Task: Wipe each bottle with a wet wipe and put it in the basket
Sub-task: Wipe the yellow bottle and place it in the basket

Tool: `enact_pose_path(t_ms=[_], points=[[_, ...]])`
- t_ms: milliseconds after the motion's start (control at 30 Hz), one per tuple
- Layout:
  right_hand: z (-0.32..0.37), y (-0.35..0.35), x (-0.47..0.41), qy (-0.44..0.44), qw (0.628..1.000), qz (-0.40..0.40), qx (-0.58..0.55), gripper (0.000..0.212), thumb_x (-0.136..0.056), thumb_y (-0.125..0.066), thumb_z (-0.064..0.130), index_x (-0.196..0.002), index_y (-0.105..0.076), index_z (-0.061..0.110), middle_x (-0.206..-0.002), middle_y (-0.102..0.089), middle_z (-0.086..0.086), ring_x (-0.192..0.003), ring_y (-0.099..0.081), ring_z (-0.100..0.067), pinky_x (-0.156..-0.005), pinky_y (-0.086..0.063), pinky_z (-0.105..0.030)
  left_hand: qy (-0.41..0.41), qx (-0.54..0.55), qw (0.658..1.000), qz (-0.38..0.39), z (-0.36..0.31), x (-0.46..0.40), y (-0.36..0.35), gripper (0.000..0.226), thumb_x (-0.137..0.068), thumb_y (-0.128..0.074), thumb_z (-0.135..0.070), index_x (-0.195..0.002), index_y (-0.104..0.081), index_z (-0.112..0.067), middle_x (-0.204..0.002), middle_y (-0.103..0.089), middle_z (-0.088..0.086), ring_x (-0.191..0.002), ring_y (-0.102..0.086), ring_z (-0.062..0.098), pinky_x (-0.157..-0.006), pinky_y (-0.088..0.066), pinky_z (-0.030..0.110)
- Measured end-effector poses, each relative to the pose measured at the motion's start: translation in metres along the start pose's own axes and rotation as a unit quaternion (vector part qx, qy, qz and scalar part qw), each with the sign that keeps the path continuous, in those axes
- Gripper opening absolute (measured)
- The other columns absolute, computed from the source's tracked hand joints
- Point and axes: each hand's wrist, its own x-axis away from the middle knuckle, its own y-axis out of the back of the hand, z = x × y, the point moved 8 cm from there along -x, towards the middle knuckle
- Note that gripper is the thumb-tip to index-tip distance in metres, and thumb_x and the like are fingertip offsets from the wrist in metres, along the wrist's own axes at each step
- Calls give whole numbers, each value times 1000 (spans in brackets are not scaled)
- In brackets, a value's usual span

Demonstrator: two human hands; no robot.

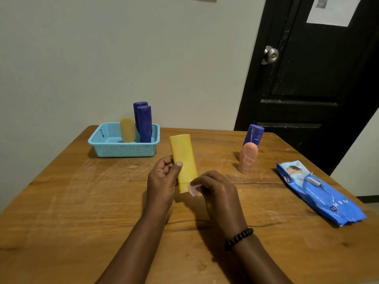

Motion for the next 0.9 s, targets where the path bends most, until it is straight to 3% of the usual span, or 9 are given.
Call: enact_pose_path(t_ms=[133,300,467,567,700,900], points=[[-9,-1,13,-44,996,69,-40,24,-81,-72,0,-95,-75,19,-99,-65,12,-94,-59,1,-81,-49,-10,-7,7,1000,-1,-1,-1,0,30,-95,-63,-16,-125,-62,-13,-111,-73,9,-103,-69,23,-85,-57,38],[-1,34,-17,-39,995,-27,-91,26,-84,-69,0,-99,-72,21,-101,-68,11,-97,-61,2,-81,-50,-11,-17,-1,1000,-7,0,-3,-1,28,-94,-65,-18,-122,-64,-15,-109,-73,11,-101,-69,26,-87,-57,46],[23,51,-63,13,994,-104,-40,22,-86,-68,4,-105,-70,15,-106,-67,3,-94,-58,1,-80,-43,-2,-11,-30,999,16,1,-2,-4,34,-92,-68,-24,-126,-64,-19,-113,-74,4,-105,-70,21,-89,-58,45],[32,44,-87,49,992,-115,11,22,-86,-68,2,-105,-71,12,-104,-66,-3,-92,-60,-8,-77,-49,-10,-10,-48,998,30,1,0,-8,34,-93,-67,-26,-126,-63,-22,-113,-74,0,-106,-70,19,-90,-58,44],[30,16,-93,71,993,-68,67,21,-85,-67,0,-104,-71,9,-106,-64,-7,-97,-60,-18,-78,-57,-34,-17,-58,997,39,-1,2,-10,29,-96,-63,-20,-125,-63,-22,-111,-75,-2,-103,-71,15,-89,-58,41],[20,1,-58,76,994,-77,32,16,-85,-67,0,-98,-72,8,-101,-65,-5,-94,-61,-17,-75,-57,-33,-35,-49,998,8,-6,0,-3,31,-95,-65,-24,-126,-63,-21,-112,-74,-2,-104,-70,12,-89,-58,37]])
